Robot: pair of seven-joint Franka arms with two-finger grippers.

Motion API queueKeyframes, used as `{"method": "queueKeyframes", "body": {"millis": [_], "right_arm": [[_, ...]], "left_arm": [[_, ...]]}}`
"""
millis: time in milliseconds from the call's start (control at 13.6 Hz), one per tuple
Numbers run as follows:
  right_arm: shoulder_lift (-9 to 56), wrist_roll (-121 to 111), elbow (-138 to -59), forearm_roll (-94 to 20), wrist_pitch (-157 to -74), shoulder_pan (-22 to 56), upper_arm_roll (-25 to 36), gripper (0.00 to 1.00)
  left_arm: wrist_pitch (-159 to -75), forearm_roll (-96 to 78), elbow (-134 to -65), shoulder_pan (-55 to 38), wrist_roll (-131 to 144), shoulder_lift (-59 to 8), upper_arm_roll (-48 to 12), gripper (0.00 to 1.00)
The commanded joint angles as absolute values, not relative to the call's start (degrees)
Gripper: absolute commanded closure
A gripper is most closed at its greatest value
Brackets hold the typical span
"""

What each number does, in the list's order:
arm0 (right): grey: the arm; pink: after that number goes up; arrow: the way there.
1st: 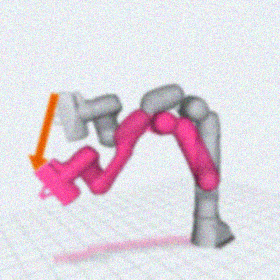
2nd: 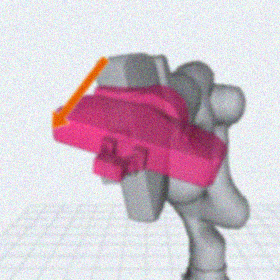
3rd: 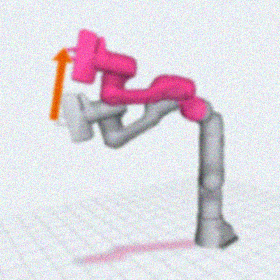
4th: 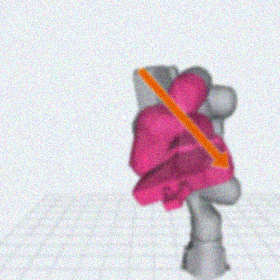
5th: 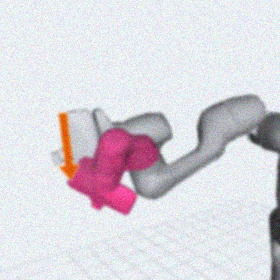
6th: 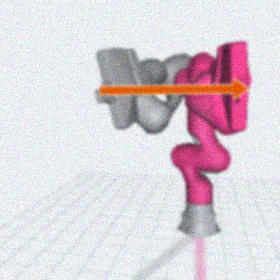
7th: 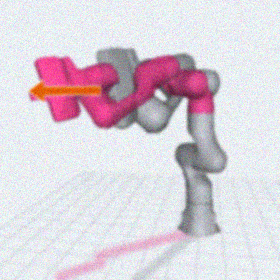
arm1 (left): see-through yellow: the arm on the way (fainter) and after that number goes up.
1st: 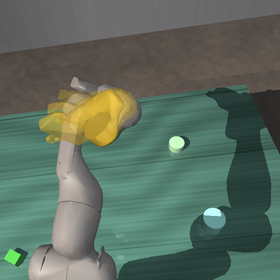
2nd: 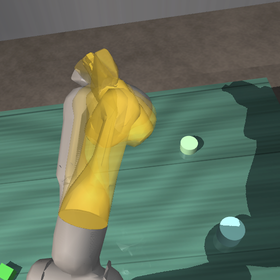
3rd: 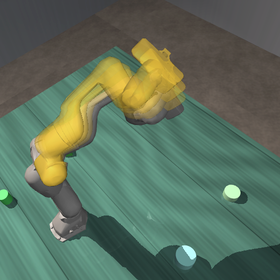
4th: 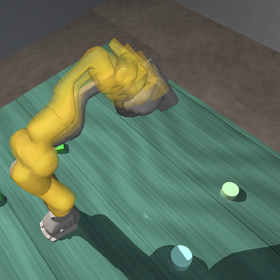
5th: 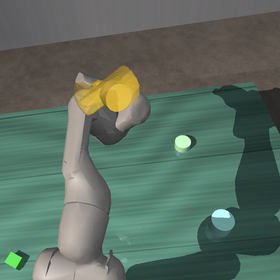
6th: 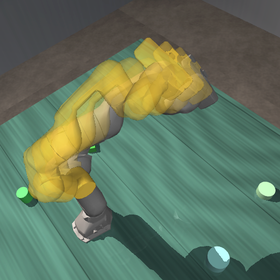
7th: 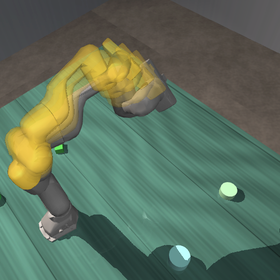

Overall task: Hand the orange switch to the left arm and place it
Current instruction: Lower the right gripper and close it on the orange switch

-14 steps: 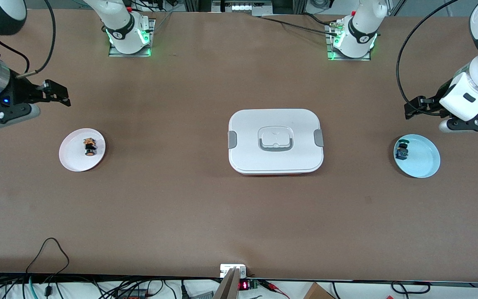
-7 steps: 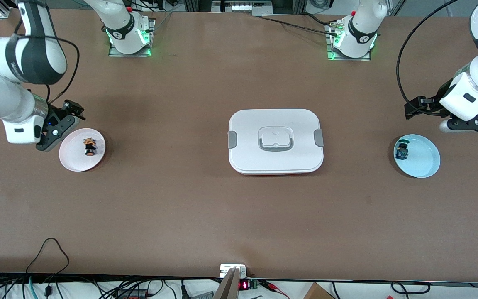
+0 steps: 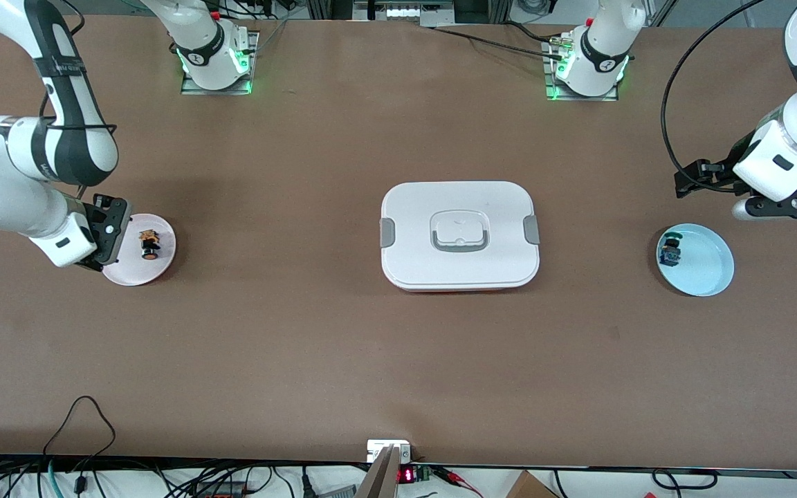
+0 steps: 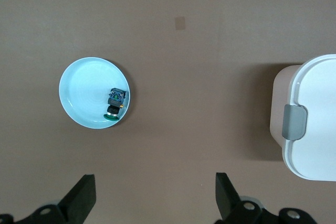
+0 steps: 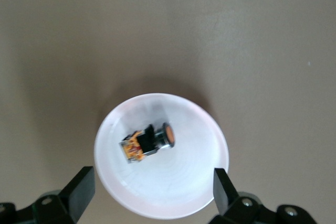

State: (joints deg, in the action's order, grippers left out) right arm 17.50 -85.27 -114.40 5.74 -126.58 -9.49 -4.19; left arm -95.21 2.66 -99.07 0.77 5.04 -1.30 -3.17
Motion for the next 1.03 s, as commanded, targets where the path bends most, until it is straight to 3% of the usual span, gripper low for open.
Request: {"method": "queueKeyframes", "body": {"millis": [0,516,957], "right_arm": [[18.0,-91.8,-117.3,6.5,-132.6,-10.2,-4.7,0.0],[23.8,-109.6,-119.7,6.4,-144.7,-11.8,-4.8,0.0],[23.6,-113.0,-121.5,6.3,-144.5,-12.2,-5.0,0.0]], "left_arm": [[-93.8,1.3,-97.6,1.1,4.5,-1.8,-3.3,0.0],[-93.8,1.4,-97.6,1.1,4.5,-1.8,-3.3,0.0],[-93.7,1.4,-97.6,1.1,4.4,-1.8,-3.3,0.0]]}}
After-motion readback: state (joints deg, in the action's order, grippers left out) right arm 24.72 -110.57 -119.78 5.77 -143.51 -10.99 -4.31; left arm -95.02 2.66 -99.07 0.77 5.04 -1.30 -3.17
